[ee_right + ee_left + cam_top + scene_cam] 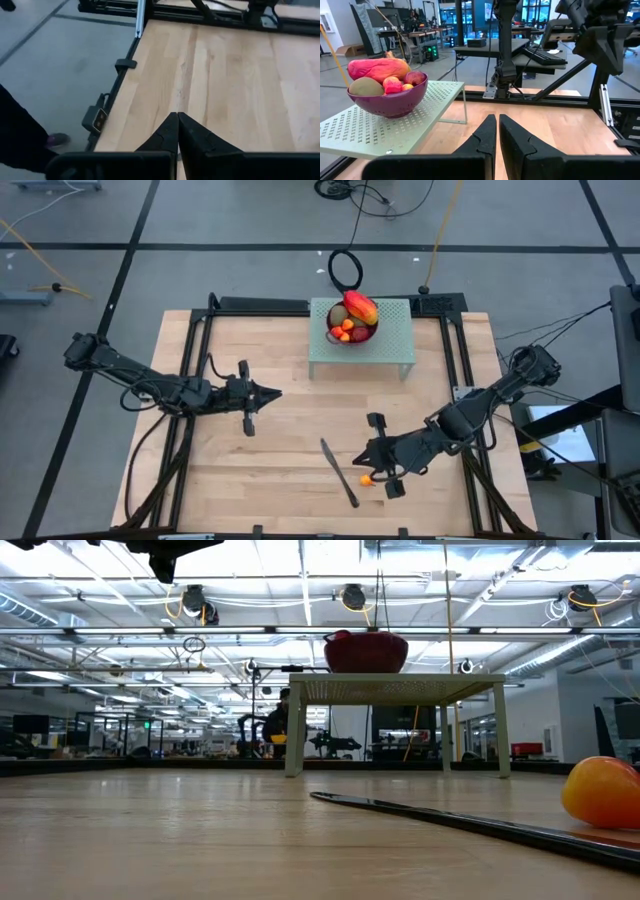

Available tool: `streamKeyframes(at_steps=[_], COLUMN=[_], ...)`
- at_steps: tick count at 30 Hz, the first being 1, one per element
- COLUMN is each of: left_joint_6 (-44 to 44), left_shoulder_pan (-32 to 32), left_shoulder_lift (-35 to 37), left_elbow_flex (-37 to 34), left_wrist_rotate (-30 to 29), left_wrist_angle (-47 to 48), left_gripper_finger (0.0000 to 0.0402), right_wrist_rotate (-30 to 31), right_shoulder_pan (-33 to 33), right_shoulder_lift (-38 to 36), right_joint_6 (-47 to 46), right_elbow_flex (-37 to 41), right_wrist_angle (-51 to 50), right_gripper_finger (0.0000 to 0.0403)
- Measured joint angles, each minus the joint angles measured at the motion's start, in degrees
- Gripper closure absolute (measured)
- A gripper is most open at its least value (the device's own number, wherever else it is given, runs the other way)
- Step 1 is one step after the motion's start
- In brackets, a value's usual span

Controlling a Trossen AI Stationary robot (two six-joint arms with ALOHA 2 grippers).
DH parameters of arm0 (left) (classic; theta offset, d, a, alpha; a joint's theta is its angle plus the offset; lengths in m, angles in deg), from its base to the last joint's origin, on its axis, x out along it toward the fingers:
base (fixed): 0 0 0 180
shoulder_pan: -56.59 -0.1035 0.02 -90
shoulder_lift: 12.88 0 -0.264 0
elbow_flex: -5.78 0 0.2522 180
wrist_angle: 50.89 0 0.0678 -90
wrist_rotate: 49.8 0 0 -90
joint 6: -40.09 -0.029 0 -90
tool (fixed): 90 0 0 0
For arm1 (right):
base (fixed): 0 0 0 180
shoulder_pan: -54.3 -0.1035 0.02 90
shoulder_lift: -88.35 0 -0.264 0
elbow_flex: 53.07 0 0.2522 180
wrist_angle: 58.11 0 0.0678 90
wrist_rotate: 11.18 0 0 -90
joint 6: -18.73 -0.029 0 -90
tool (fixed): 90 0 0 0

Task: Pick & Place Fruit
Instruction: Put the orange pear into the violet strainer bowl on the shelf

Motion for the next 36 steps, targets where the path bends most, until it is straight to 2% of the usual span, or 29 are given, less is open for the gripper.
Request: streamKeyframes(at_steps=[6, 13, 16, 22, 27, 36], left_joint_6=[0.1, 0.1, 0.1, 0.1, 0.1, -0.2], left_shoulder_pan=[0.0, 0.0, 0.0, 0.0, 0.0, 0.0], left_shoulder_lift=[0.0, 0.0, 0.0, 0.0, 0.0, 0.0], left_elbow_flex=[0.0, 0.0, 0.0, 0.0, 0.0, 0.0], left_wrist_rotate=[0.0, 0.0, 0.0, 0.0, 0.0, 0.0], left_wrist_angle=[0.0, 0.0, 0.0, 0.0, 0.0, 0.0], left_gripper_finger=[0.038, 0.038, 0.038, 0.038, 0.038, 0.038], right_wrist_rotate=[-0.3, -0.4, -1.2, -10.7, -12.4, -15.6], right_shoulder_pan=[-0.5, -1.4, -1.4, -1.7, -3.4, -4.5], right_shoulder_lift=[0.0, 0.0, 0.0, 0.0, 2.0, 12.7], right_joint_6=[-10.5, -25.2, -29.8, -35.6, -39.0, -40.4], right_elbow_flex=[0.0, 0.0, 0.0, 5.1, 9.7, 9.8], right_wrist_angle=[-3.3, -19.1, -22.3, -17.5, -11.6, -9.1], right_gripper_finger=[0.0402, 0.0402, 0.0402, 0.0402, 0.0402, 0.0402])
